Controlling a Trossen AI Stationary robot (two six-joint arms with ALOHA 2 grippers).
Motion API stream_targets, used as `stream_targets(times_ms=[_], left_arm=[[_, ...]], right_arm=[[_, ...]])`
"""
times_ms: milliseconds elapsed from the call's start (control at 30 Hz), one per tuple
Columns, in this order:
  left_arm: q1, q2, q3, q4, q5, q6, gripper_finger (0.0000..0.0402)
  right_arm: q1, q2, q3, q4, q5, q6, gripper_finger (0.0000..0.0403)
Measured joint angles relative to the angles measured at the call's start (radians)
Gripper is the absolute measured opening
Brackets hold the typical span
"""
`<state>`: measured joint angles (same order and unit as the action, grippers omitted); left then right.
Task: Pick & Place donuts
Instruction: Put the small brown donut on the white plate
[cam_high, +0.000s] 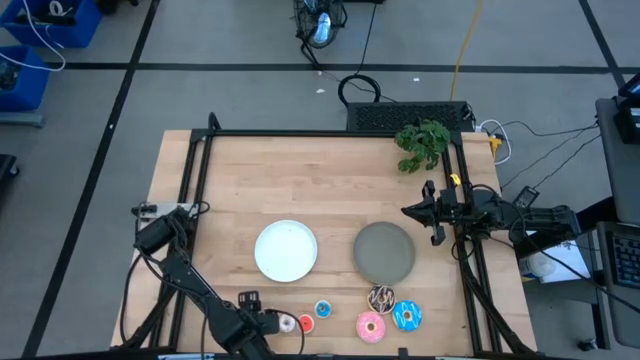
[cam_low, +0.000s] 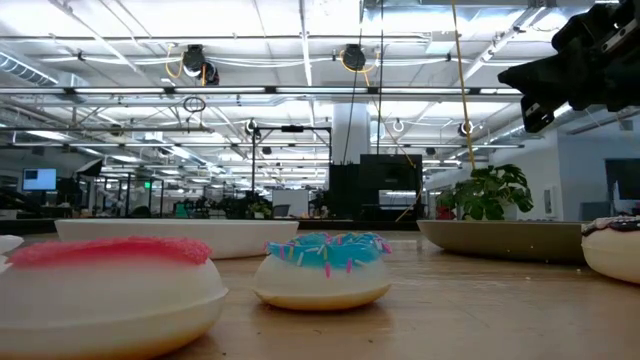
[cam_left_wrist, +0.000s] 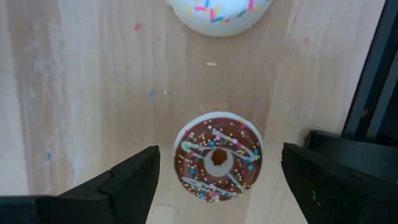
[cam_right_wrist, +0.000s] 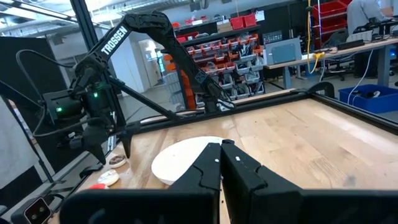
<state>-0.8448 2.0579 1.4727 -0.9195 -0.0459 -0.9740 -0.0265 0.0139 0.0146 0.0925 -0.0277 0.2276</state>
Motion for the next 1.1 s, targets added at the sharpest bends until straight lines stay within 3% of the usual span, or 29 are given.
stream_targets(times_ms=[933,1100], left_arm=[[0.001,-0.006,-0.07,0.085,0.018,-0.007,0.0332],[0.001,-0.005,-0.071,0.085,0.02,-0.008,0.0297]], right_arm=[[0.0,0.0,0.0,0.0,-0.001,0.0,0.0],[0.0,0.0,0.0,-0.001,-0.001,0.0,0.0]])
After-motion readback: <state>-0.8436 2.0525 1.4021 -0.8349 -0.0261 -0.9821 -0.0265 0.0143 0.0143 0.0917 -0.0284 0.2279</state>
